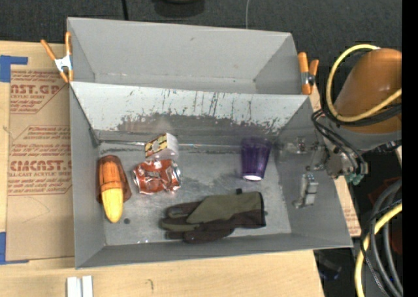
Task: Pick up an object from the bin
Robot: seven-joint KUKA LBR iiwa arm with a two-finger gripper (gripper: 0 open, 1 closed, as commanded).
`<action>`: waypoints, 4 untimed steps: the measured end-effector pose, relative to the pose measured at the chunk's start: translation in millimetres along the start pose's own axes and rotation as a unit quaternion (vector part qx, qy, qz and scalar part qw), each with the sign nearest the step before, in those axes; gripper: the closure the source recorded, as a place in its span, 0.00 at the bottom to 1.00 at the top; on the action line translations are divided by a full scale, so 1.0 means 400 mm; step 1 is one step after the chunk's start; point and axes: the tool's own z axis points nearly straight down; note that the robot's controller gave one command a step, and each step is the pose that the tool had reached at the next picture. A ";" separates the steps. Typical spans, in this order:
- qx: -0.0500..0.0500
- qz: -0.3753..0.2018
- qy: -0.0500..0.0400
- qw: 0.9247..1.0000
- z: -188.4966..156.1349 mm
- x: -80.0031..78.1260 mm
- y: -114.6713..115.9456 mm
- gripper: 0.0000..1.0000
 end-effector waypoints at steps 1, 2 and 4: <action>0.001 -0.001 -0.004 1.000 -0.012 -0.004 0.002 0.00; 0.001 -0.022 -0.007 1.000 0.122 0.006 0.064 0.00; 0.000 -0.039 -0.004 0.999 0.320 0.045 0.102 1.00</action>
Offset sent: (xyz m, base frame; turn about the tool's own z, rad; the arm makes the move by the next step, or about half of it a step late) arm -0.0096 0.0530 -0.1072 -0.0895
